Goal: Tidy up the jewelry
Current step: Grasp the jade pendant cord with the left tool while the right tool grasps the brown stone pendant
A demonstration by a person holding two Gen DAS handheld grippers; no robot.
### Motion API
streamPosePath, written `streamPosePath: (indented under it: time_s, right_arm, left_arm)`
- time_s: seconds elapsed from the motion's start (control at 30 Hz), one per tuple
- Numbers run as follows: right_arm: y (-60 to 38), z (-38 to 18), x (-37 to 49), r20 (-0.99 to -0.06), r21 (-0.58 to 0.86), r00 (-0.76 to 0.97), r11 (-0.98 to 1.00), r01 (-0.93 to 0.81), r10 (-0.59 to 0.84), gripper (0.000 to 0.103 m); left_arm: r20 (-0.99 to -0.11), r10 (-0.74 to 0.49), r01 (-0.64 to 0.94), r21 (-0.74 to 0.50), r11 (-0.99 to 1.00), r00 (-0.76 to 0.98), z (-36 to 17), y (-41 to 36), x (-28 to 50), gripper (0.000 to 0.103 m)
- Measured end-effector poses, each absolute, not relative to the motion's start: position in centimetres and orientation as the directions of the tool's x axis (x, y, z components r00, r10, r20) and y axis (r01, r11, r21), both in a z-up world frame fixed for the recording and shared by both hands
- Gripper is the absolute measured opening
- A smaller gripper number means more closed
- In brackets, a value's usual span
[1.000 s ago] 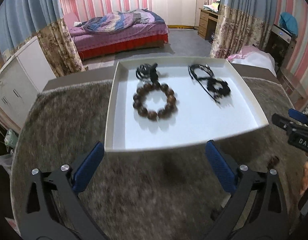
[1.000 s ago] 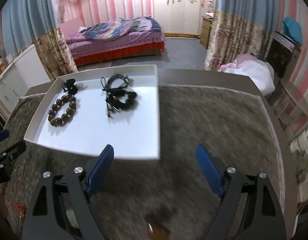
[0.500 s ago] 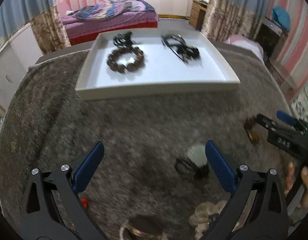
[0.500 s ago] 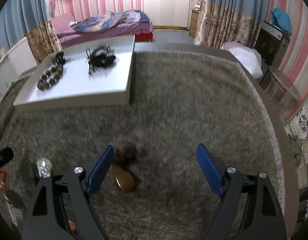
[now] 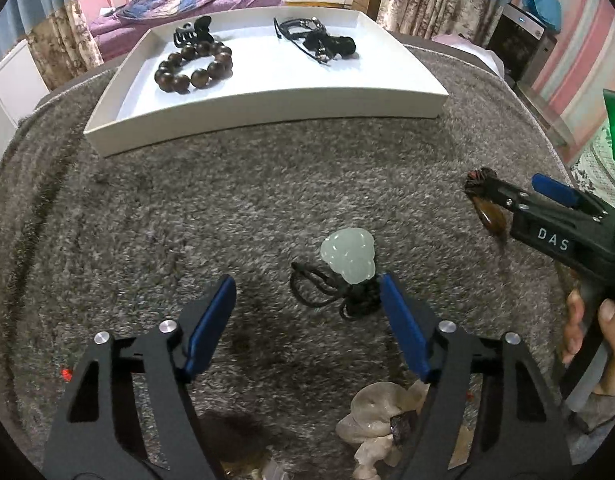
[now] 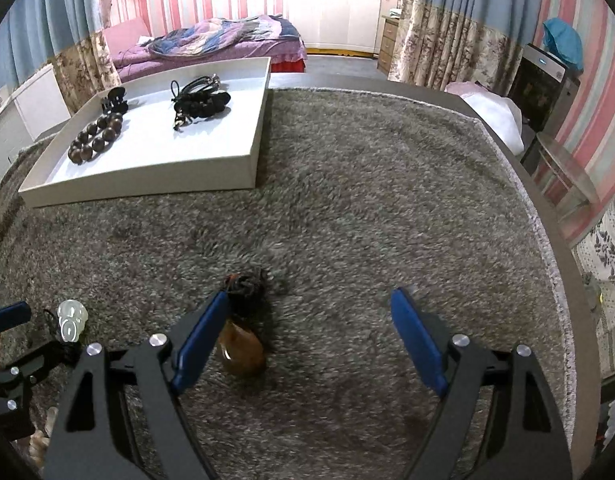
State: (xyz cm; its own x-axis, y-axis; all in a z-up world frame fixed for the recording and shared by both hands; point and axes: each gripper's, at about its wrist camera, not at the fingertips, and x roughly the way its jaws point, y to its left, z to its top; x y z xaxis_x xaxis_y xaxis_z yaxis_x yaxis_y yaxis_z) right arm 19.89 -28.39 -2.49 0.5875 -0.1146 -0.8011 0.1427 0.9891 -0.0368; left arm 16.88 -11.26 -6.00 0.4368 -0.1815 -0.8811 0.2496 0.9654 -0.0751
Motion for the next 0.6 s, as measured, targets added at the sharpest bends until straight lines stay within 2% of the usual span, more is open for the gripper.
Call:
streamPosePath:
  time_s: [0.1,0.23,0.33,0.4,0.53,0.6]
  right_arm:
    - [-27.9,-2.7,20.1,-0.8,-0.042,0.59,0.991,0.129,-0.111,0.08]
    - [-27.6,-2.4,20.3,-0.795,-0.035,0.599,0.993,0.112,-0.095,0.071]
    - [-27.4,-2.3,20.6,-0.8,0.001,0.598,0.996,0.091,-0.054,0.059]
    - [-27.2,-2.4,21.0,-0.805,0.023,0.593,0.996,0.083,-0.031,0.057]
    - [-26.8,-2.6,21.3,-0.81,0.057,0.586,0.997,0.056,0.013,0.046]
    - [-26.5,-2.8,21.4,-0.81,0.058,0.586,0.997,0.047,0.02,0.045]
  left_arm:
    - [-0.882,-0.193,0.261,-0.084,0.962,0.429,-6.4,-11.7,17.0,0.069]
    - [-0.88,-0.198,0.272,-0.083,0.959,0.431,-6.9,-12.3,16.9,0.065]
    - [-0.878,-0.208,0.28,-0.09,0.956,0.43,-7.1,-12.6,17.0,0.061]
    - [-0.877,-0.219,0.288,-0.098,0.952,0.428,-7.1,-12.7,17.0,0.056]
    - [-0.874,-0.223,0.297,-0.096,0.95,0.432,-7.1,-12.9,16.9,0.055]
    - [-0.87,-0.225,0.302,-0.094,0.949,0.438,-7.2,-12.9,16.8,0.055]
